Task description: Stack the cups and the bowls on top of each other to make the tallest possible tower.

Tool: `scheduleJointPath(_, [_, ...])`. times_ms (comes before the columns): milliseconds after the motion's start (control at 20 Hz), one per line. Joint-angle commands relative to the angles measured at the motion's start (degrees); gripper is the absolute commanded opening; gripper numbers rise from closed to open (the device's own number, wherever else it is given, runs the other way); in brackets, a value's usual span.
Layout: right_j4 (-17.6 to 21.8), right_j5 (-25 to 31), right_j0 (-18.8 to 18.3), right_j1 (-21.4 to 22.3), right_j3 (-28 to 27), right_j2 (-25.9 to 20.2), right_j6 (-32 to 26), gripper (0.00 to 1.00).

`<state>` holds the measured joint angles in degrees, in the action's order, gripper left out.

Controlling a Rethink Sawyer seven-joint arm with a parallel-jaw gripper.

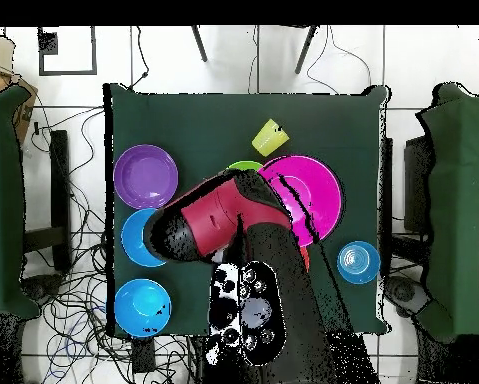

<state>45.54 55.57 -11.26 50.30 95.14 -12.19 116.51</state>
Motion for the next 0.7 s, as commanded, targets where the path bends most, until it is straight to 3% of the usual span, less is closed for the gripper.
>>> scheduleJointPath(50, [0.74, 1.58, 2.74, -3.32, -1.31, 4.46, 13.58, 0.0])
scheduleJointPath(700, [-0.68, -0.23, 8.37, -4.64, -1.84, 9.59, 16.13, 0.0])
